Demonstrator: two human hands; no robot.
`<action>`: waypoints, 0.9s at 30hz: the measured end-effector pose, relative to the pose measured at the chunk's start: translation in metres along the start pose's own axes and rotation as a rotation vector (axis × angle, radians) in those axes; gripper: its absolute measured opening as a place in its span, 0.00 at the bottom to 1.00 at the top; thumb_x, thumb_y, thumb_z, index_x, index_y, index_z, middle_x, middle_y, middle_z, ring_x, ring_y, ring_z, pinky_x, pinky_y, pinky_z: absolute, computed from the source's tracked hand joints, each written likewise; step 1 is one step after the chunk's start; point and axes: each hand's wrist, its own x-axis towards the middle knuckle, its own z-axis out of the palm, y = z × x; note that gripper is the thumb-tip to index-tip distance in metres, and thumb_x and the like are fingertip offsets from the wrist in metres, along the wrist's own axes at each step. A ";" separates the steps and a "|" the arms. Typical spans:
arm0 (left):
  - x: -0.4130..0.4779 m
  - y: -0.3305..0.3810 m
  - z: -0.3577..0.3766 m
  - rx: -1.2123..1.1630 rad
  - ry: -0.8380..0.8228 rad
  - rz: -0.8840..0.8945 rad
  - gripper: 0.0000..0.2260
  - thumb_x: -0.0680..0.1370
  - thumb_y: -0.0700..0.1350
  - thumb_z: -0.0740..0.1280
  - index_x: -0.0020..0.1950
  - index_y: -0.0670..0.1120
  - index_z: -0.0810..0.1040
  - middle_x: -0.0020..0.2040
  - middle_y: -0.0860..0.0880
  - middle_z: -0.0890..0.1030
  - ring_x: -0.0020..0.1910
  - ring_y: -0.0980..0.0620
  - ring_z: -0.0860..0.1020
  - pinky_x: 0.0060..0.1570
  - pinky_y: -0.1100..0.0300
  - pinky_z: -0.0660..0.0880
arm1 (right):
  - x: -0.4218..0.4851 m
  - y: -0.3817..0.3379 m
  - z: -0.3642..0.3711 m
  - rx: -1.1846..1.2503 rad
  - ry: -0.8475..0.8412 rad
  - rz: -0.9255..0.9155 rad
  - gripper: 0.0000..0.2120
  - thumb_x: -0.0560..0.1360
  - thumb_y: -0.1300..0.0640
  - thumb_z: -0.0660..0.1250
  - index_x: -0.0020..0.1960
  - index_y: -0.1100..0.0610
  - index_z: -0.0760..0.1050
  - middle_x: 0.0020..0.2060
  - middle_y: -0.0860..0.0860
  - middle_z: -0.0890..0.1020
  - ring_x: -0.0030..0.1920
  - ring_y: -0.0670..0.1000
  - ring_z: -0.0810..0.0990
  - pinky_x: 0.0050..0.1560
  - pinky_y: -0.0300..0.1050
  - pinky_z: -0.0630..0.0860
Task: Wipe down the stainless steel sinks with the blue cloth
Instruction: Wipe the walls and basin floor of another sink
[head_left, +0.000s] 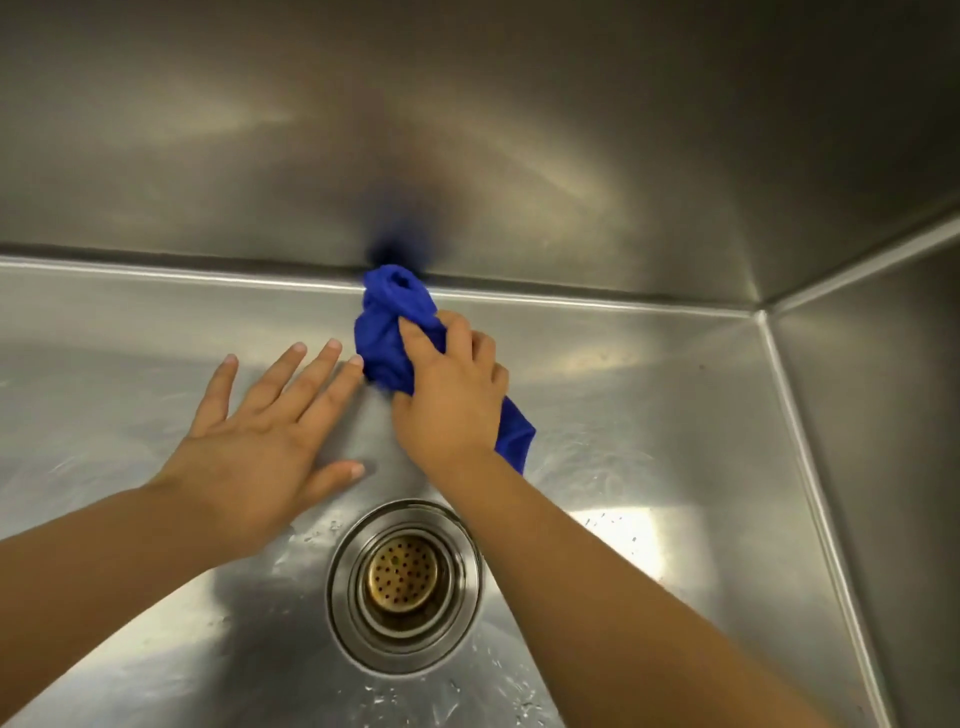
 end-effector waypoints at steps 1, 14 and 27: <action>0.001 0.003 0.000 -0.001 0.004 0.005 0.40 0.66 0.73 0.32 0.73 0.57 0.29 0.75 0.58 0.32 0.74 0.57 0.35 0.70 0.48 0.32 | 0.003 0.005 -0.002 0.000 -0.008 -0.051 0.31 0.75 0.54 0.65 0.75 0.46 0.58 0.73 0.50 0.56 0.69 0.57 0.57 0.66 0.52 0.59; 0.031 0.050 0.002 0.122 -0.122 0.107 0.35 0.78 0.67 0.43 0.79 0.48 0.53 0.77 0.46 0.62 0.73 0.46 0.62 0.69 0.51 0.47 | -0.029 0.135 -0.025 -0.015 0.200 0.335 0.32 0.72 0.57 0.66 0.74 0.48 0.62 0.72 0.54 0.61 0.66 0.62 0.63 0.64 0.55 0.63; 0.060 0.115 -0.002 0.094 -0.154 0.202 0.36 0.62 0.70 0.25 0.66 0.59 0.17 0.70 0.57 0.22 0.71 0.55 0.25 0.66 0.50 0.25 | -0.020 0.238 -0.052 -0.010 0.291 0.282 0.29 0.73 0.59 0.65 0.73 0.48 0.65 0.69 0.52 0.65 0.65 0.58 0.65 0.63 0.51 0.64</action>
